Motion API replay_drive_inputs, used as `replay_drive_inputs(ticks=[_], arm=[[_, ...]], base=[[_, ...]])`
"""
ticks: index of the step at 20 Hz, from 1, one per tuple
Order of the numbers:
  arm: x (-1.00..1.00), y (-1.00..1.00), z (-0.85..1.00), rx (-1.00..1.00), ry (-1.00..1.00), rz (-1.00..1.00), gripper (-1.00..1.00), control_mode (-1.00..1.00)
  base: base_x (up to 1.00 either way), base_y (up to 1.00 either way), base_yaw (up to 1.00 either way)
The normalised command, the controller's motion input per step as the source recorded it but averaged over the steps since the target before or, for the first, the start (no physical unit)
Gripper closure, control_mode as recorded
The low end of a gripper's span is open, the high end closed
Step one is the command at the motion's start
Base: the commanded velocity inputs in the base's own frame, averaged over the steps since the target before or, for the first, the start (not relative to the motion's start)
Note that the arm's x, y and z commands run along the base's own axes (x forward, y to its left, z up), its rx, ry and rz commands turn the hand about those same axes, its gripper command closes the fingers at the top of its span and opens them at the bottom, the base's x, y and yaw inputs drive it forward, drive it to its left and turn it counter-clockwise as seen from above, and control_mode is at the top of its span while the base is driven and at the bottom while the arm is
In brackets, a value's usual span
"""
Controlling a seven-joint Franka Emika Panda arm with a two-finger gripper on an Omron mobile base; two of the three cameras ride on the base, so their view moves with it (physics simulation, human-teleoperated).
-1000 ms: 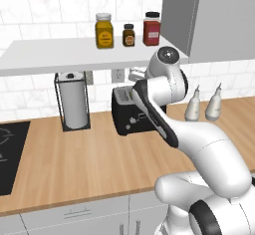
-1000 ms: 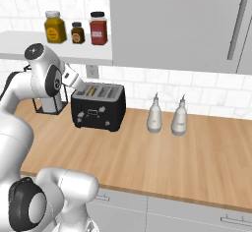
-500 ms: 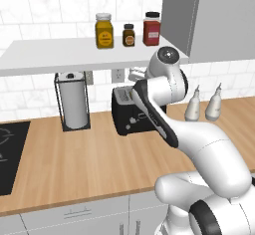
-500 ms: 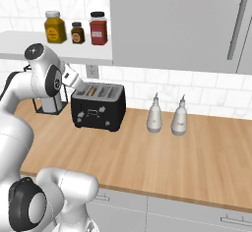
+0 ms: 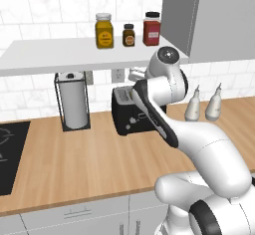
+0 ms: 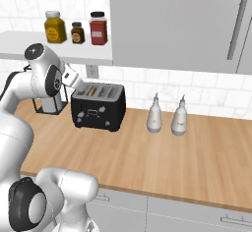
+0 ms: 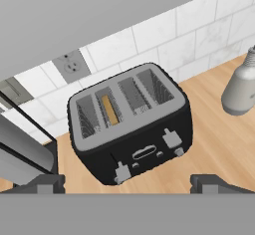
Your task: Start the toaster. Once the lever pops up, take the bread to the plate on the dining counter.
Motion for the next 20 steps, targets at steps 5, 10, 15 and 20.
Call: replay_drive_inputs(ticks=[5,10,15,20], arm=[[0.00,0.00,0.00,0.00,0.00,0.00,-1.00,-1.00],[0.00,0.00,0.00,0.00,0.00,0.00,-1.00,-1.00],[0.00,0.00,0.00,0.00,0.00,0.00,-1.00,-1.00],[0.00,0.00,0.00,0.00,0.00,0.00,-1.00,-1.00]], base=[[0.00,0.00,0.00],[0.00,0.00,0.00],[0.00,0.00,0.00],[0.00,0.00,0.00]])
